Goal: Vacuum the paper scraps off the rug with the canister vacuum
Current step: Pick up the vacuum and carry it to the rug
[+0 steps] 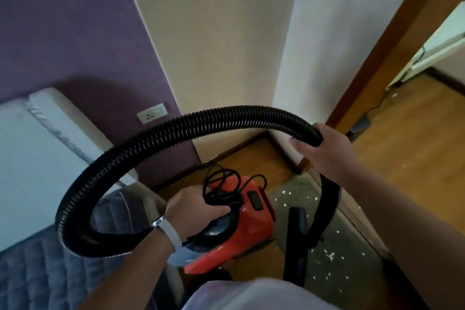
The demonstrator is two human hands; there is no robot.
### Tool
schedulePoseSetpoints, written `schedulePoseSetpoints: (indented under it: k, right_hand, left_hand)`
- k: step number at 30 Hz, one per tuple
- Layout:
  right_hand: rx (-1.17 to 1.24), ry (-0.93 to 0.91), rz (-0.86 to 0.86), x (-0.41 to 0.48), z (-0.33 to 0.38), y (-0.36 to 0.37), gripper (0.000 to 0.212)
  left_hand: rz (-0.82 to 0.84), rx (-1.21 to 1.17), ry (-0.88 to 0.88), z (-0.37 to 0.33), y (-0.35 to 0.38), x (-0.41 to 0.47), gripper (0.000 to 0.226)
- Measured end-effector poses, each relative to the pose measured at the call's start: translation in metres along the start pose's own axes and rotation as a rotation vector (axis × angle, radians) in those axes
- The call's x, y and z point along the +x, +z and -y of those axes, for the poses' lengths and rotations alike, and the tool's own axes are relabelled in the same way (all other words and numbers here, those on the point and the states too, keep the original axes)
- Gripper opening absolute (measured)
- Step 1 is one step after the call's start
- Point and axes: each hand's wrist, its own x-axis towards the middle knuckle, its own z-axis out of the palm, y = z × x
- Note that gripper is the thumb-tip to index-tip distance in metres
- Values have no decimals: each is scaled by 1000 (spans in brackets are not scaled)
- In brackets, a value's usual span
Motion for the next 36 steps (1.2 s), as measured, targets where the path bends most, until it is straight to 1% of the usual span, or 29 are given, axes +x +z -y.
schedulePoseSetpoints:
  k: [3, 6, 9, 11, 13, 16, 19, 23, 26, 29, 31, 36]
  right_hand:
    - [-38, 51, -55, 16, 23, 16, 26]
    - [-10, 116, -137, 29, 37, 32, 25]
    - [41, 181, -197, 32, 37, 45, 26]
    - [55, 227, -247, 35, 34, 52, 25]
    - [79, 255, -281, 38, 31, 57, 24]
    - [111, 308, -304, 38, 22, 66, 27]
    - [176, 367, -325, 34, 11, 74, 26]
    - [261, 459, -348, 28, -5, 79, 19]
    - [261, 489, -342, 27, -19, 82, 17]
    - [269, 512, -332, 32, -43, 94, 15]
    - [292, 519, -303, 42, -66, 105, 18]
    - [375, 606, -203, 73, -144, 150, 19]
  left_hand:
    - [69, -5, 77, 20, -24, 49, 28]
    - [135, 28, 173, 29, -45, 98, 22]
    - [228, 130, 270, 32, -49, 132, 33]
    - [276, 201, 333, 32, -49, 148, 36]
    - [304, 223, 388, 31, -48, 163, 34]
    - [357, 249, 418, 27, -45, 181, 22]
    - [436, 347, 485, 18, -37, 196, 17]
    - [517, 462, 618, 8, -21, 216, 29]
    - [559, 588, 683, 6, -5, 227, 30]
    - [598, 657, 692, 6, 15, 246, 26]
    - [608, 686, 672, 7, 33, 263, 28]
    - [625, 754, 547, 27, 100, 311, 37]
